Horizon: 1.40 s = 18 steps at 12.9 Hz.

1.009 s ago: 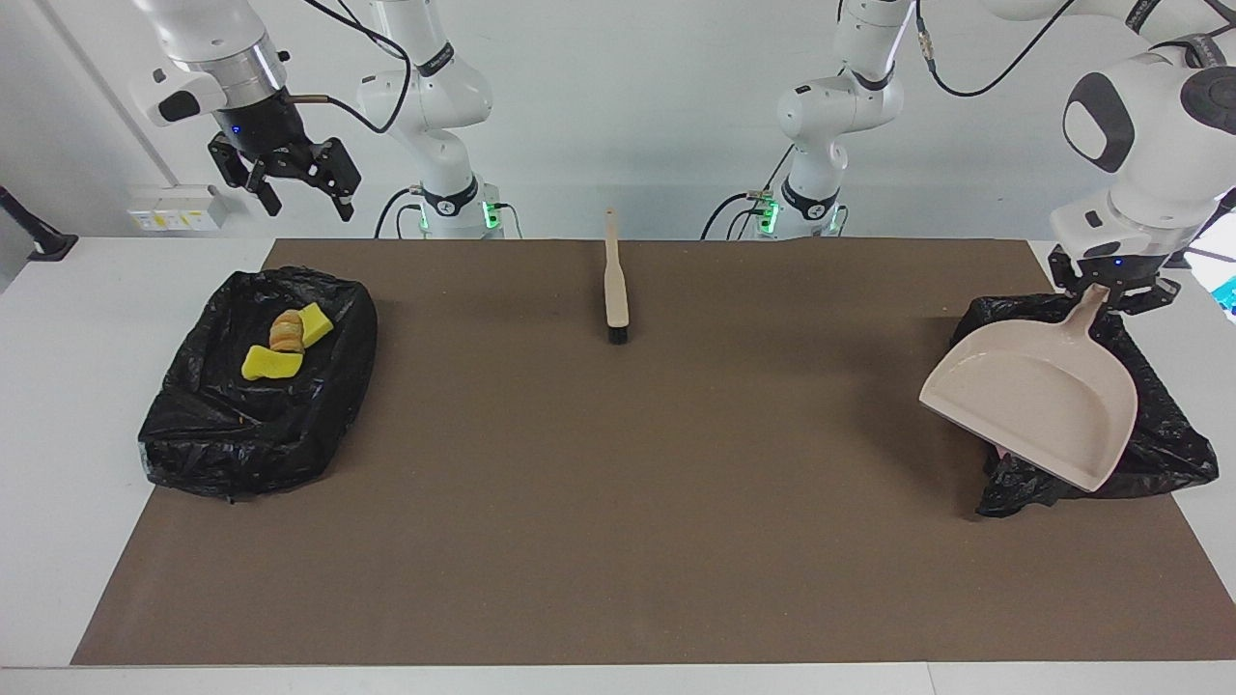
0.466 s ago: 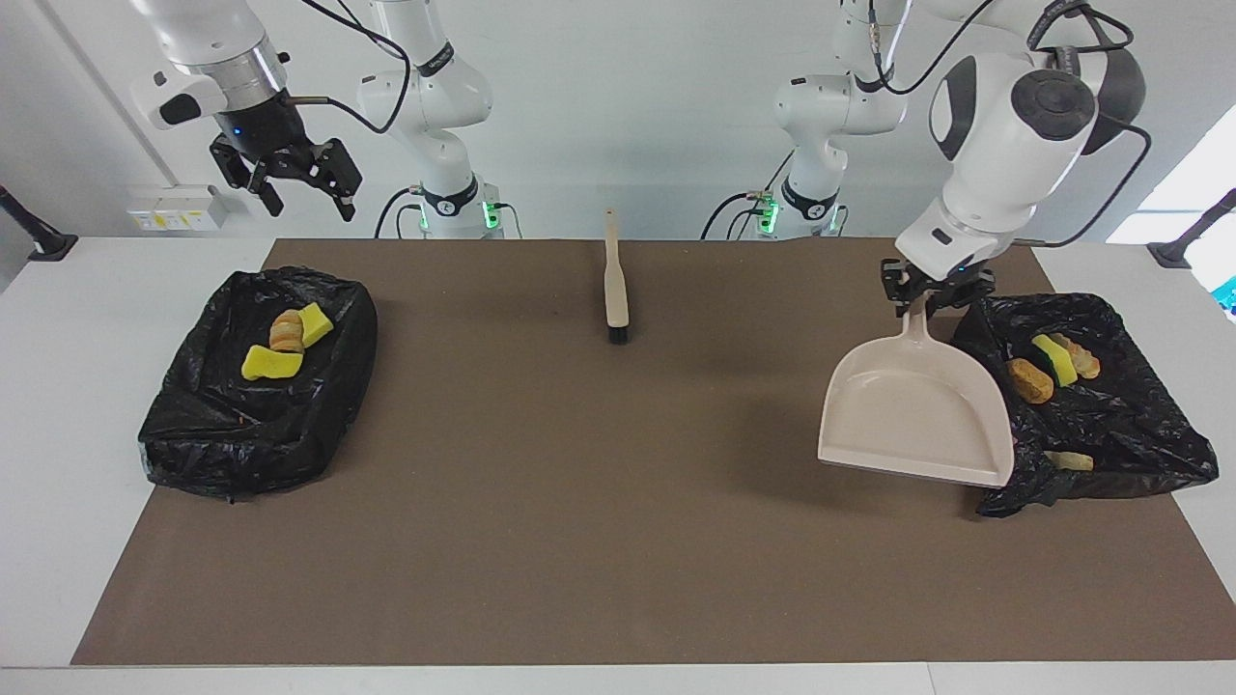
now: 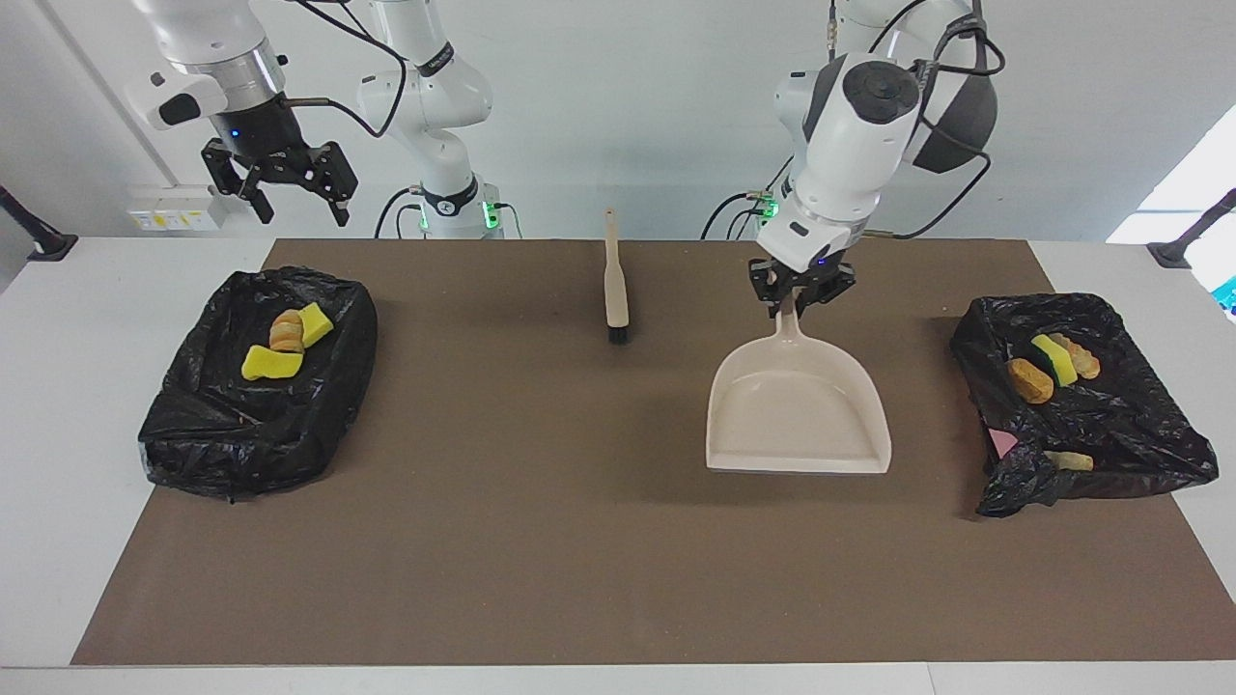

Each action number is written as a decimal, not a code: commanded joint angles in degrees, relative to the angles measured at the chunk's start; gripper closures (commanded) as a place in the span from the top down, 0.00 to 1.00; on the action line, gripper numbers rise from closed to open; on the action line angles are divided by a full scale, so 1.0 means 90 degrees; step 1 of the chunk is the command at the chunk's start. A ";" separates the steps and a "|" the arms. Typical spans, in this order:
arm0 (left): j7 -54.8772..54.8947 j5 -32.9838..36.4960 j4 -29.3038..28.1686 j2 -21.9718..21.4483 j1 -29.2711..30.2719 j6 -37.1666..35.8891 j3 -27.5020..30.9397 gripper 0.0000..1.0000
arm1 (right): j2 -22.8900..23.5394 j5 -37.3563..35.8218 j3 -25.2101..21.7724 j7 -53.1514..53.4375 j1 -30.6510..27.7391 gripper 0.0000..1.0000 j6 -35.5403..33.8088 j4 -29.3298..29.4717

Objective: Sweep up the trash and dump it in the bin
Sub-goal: 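Bring the empty dustpan to the mat center with the left gripper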

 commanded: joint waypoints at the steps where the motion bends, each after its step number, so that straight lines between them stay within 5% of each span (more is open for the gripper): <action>1: -0.0855 -0.0106 0.0073 0.0776 -0.0685 0.0939 0.0144 0.00 | -0.0054 0.0016 0.0045 -0.0014 -0.0032 1.00 0.0121 -0.0085; 7: -0.1785 -0.0096 0.0355 0.2222 -0.1614 0.2261 0.0153 0.00 | -0.0034 0.0035 0.0065 -0.0014 -0.0042 1.00 0.0131 -0.0066; 8: -0.1728 -0.0096 0.0375 0.2243 -0.1557 0.2369 0.0153 0.07 | -0.0044 0.0026 0.0065 -0.0024 -0.0051 1.00 0.0092 -0.0075; 9: -0.1756 -0.0134 0.0385 0.2292 -0.1450 0.2486 0.0153 0.75 | -0.0044 0.0026 0.0055 -0.0043 -0.0051 1.00 0.0072 -0.0075; 10: -0.1766 -0.0106 0.0405 0.2273 -0.1449 0.2487 0.0163 1.00 | -0.0044 0.0026 0.0055 -0.0082 -0.0061 1.00 0.0072 -0.0075; 18: -0.1163 -0.0047 0.0434 0.1239 -0.0484 0.1619 0.0368 1.00 | -0.0034 0.0016 0.0074 -0.0034 -0.0032 1.00 0.0072 -0.0036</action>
